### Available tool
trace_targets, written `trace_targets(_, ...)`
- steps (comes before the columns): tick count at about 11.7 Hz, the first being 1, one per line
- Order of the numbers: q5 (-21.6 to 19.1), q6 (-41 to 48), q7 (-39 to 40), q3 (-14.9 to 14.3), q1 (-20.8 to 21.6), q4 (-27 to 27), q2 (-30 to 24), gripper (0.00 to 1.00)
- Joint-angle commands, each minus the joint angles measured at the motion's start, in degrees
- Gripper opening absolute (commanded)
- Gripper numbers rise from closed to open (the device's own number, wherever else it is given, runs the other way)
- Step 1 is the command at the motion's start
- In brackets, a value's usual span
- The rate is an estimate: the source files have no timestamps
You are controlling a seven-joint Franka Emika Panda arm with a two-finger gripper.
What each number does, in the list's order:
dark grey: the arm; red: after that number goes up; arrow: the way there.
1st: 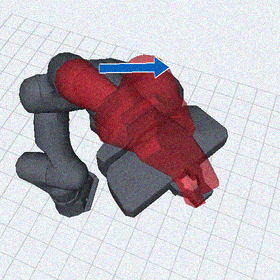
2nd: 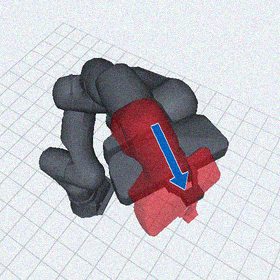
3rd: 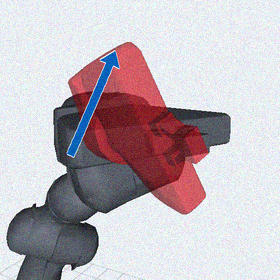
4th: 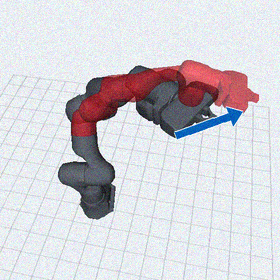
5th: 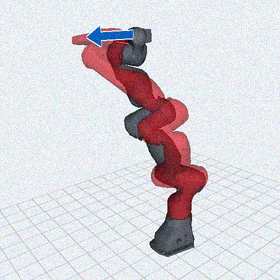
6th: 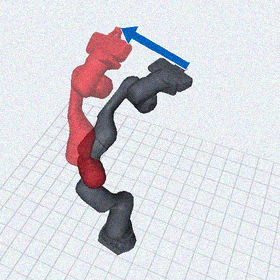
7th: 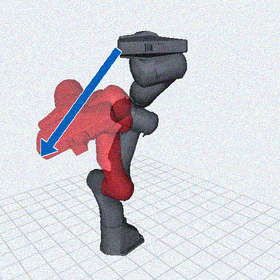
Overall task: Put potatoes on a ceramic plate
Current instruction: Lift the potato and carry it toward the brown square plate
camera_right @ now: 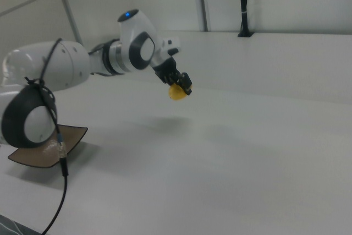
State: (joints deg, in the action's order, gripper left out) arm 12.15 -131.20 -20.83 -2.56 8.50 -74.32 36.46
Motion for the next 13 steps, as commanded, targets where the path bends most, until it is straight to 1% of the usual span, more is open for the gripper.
trace_targets(1,-1.4,9.4,-1.1,0.8,0.9,-12.9,-17.3,0.36)
trace_targets(2,-2.7,12.8,0.3,0.9,2.3,-14.6,-21.1,0.36)
trace_targets(3,-5.1,17.9,3.6,0.9,2.8,-16.8,-26.0,0.36)
trace_targets(5,-9.3,26.0,8.9,0.8,3.0,-19.0,-32.3,0.36)
trace_targets(6,-10.0,29.0,11.3,0.5,4.4,-21.0,-35.1,0.36)
trace_targets(7,-10.3,29.6,12.4,0.5,5.4,-23.8,-37.4,0.36)
trace_targets(9,-10.6,30.1,12.3,0.4,8.0,-26.9,-39.5,0.36)
trace_targets(12,-13.1,31.0,10.0,0.5,15.8,-27.7,-39.5,0.37)
trace_targets(13,-13.2,30.8,7.8,1.3,17.7,-27.9,-39.2,0.37)
